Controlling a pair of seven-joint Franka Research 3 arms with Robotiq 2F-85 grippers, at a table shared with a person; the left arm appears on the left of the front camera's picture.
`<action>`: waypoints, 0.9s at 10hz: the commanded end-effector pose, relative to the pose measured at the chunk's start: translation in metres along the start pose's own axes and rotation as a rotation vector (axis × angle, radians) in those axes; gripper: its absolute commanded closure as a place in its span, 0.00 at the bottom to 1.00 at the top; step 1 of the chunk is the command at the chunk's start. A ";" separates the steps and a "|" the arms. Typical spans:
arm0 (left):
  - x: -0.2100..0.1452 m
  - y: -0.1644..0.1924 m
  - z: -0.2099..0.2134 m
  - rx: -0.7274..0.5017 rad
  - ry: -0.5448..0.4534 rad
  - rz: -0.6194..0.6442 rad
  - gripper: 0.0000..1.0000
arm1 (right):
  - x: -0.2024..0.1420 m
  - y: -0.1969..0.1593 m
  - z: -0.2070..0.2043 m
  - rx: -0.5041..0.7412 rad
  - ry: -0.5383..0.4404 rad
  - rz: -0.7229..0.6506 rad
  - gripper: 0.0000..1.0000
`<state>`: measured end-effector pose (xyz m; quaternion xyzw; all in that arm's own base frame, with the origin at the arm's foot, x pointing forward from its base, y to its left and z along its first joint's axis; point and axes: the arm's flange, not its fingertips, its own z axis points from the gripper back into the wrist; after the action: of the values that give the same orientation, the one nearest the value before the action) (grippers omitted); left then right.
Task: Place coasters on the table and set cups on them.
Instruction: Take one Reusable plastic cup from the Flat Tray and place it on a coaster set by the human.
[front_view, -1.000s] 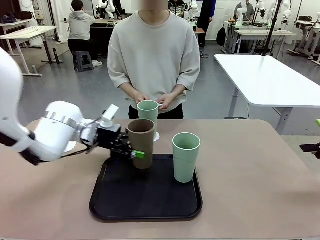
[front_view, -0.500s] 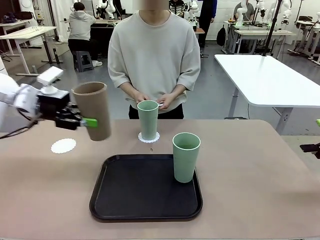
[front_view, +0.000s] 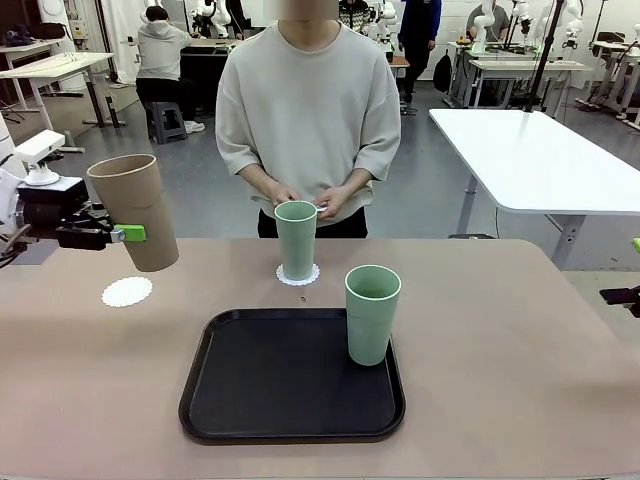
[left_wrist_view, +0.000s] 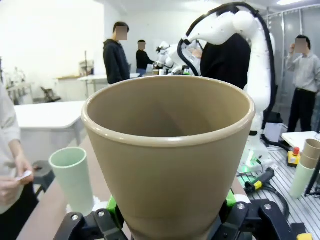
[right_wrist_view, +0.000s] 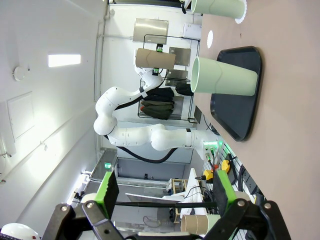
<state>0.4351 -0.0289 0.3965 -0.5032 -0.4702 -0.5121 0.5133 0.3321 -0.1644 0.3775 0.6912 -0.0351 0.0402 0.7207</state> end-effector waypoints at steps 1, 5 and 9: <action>0.002 0.001 -0.004 -0.006 0.006 -0.004 1.00 | 0.000 0.002 0.000 0.011 -0.001 0.006 0.00; 0.002 0.001 -0.004 -0.006 0.006 -0.004 1.00 | 0.000 0.002 0.000 0.011 -0.001 0.006 0.00; -0.006 0.029 0.034 0.053 0.043 -0.067 0.15 | 0.000 0.002 0.000 0.011 -0.001 0.006 0.00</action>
<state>0.4491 -0.0147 0.3967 -0.4839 -0.4809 -0.5145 0.5195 0.3321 -0.1644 0.3775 0.6912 -0.0351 0.0402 0.7207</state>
